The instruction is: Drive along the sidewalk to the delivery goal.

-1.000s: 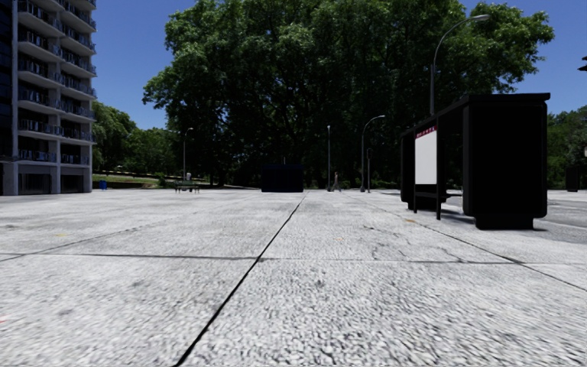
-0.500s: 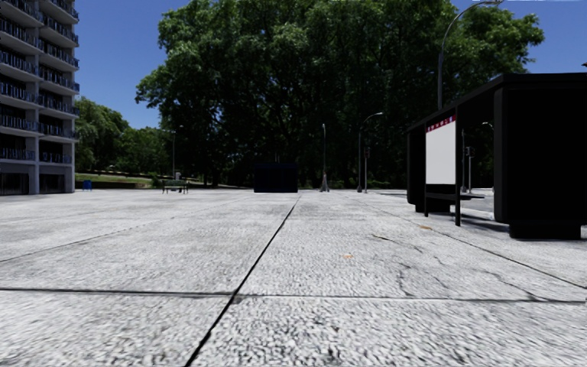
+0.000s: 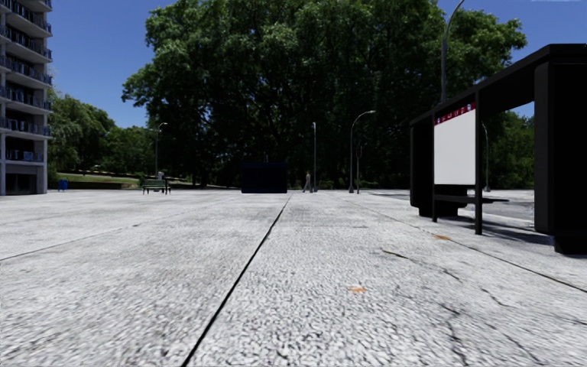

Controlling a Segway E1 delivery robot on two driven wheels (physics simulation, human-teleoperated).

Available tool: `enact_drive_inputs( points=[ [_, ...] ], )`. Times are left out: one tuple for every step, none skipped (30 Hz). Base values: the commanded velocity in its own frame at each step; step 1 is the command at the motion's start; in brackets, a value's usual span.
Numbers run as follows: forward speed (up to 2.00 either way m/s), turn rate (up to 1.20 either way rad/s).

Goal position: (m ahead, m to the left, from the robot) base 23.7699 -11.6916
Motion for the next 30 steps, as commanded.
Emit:
enact_drive_inputs(
  points=[
    [2.0,-0.03],
    [2.0,0.0],
    [2.0,0.0],
    [2.0,0.0],
    [2.0,0.0],
    [2.0,0.0],
    [2.0,0.0],
    [2.0,0.0],
    [2.0,0.0],
    [2.0,0.0],
    [2.0,0.0],
    [2.0,0.0],
    [2.0,0.0],
    [2.0,0.0],
    [2.0,0.0],
    [2.0,0.0],
    [2.0,0.0],
    [2.0,-0.03],
    [2.0,-0.03],
    [2.0,-0.05],
    [2.0,-0.06],
    [2.0,-0.06],
    [2.0,-0.06],
    [2.0,-0.06],
    [2.0,-0.02],
    [2.0,-0.02],
    [2.0,0.0],
    [2.0,0.0],
    [2.0,0.0],
    [2.0,0.0]
  ],
)
